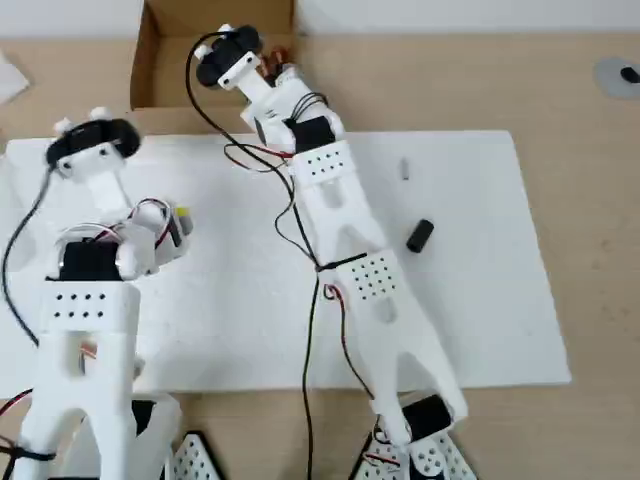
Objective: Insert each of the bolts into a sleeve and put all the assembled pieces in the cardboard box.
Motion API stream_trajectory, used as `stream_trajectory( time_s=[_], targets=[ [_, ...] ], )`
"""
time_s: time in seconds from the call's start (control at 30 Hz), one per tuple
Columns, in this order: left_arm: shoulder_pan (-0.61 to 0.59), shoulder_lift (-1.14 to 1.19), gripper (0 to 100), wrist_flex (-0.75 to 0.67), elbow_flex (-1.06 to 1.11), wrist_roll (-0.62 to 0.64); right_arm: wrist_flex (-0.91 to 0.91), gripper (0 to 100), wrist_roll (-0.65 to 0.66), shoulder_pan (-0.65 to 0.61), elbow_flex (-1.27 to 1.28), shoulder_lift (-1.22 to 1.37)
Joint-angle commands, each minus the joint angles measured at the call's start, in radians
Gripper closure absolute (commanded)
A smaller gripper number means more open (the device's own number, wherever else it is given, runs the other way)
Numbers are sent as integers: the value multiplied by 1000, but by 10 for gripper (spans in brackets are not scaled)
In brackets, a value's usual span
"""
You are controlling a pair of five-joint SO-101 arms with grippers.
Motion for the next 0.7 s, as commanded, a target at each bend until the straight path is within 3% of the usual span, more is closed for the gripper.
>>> stream_trajectory(
  time_s=[0.0,0.17,0.27,0.37,0.5,0.67],
  targets=[
    [-69,5,832,101,-66,-5,37,728,9,-22,-59,-30],
    [-110,62,832,422,-265,-296,213,728,-11,-10,-51,-180],
    [-114,131,832,588,-422,-377,374,729,-54,-5,-53,-263],
    [-149,216,836,651,-516,-265,562,729,-64,-5,-51,-332],
    [-321,291,836,649,-503,-92,778,729,-92,-4,-53,-410],
    [-499,332,836,649,-433,-41,786,730,-110,41,-33,-484]
  ],
)
